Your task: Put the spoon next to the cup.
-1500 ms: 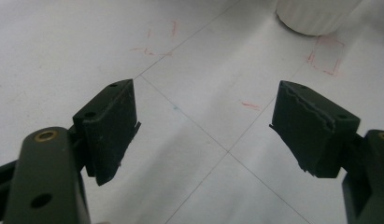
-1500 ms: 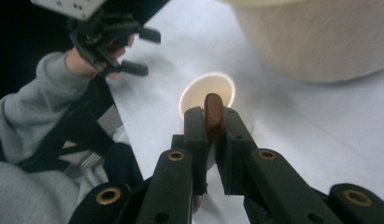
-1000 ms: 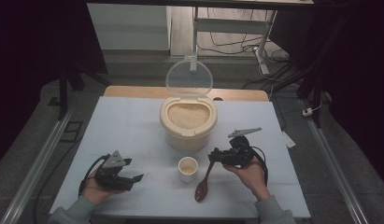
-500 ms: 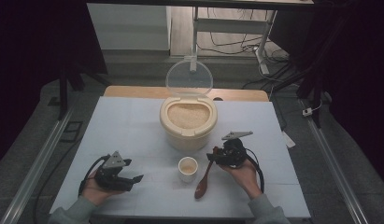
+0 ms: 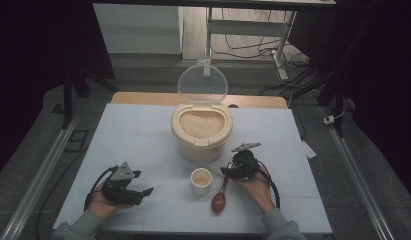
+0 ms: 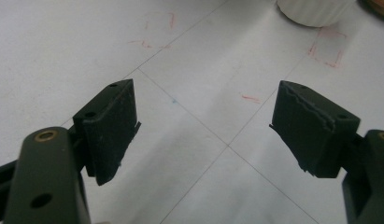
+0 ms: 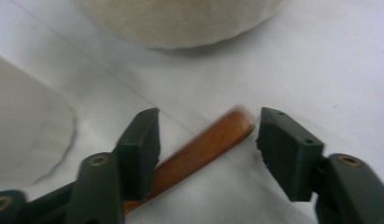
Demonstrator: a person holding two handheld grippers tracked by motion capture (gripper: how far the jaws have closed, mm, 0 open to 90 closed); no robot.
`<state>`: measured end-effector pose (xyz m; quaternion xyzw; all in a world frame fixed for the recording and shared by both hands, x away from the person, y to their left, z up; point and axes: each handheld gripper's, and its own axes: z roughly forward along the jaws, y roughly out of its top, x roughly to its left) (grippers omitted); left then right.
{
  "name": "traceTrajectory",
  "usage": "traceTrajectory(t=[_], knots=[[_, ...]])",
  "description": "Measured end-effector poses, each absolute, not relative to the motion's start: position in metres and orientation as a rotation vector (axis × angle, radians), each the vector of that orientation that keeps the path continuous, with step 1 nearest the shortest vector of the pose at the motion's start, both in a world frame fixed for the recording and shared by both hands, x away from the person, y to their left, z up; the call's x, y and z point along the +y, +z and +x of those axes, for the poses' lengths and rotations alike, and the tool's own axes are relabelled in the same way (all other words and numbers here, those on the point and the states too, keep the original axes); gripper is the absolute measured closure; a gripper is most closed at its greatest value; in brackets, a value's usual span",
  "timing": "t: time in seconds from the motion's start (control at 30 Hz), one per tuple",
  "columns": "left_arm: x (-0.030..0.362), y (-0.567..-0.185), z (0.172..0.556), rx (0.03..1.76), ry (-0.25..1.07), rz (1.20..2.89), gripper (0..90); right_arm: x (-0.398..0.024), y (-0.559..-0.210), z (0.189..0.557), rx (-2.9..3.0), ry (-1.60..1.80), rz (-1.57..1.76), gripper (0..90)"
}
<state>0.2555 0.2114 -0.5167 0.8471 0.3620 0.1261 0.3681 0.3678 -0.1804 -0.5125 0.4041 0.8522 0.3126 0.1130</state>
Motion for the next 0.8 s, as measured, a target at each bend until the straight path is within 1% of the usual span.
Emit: traceTrajectory(t=[0.1, 0.13, 0.2, 0.37, 0.57, 0.8], knots=[[0.212, -0.516, 0.255, 0.929, 0.324, 2.173, 22.0, -0.185, -0.509, 0.368, 2.425, 0.961, 1.217, 34.1], [0.212, -0.516, 0.255, 0.929, 0.324, 2.171, 22.0, -0.188, -0.506, 0.366, 2.407, 0.985, 1.214, 34.6], [0.212, -0.516, 0.255, 0.931, 0.326, 2.166, 22.0, -0.196, -0.498, 0.361, 2.384, 1.052, 1.180, 38.8], [0.214, -0.516, 0.255, 0.940, 0.318, 2.153, 21.9, -0.227, -0.487, 0.338, 2.381, 1.199, 1.059, 40.4], [0.214, -0.514, 0.255, 0.951, 0.313, 2.132, 21.4, -0.261, -0.485, 0.317, 2.348, 1.270, 0.982, 40.4], [0.215, -0.514, 0.255, 0.960, 0.306, 2.120, 21.1, -0.280, -0.490, 0.306, 2.353, 1.279, 0.926, 40.8]])
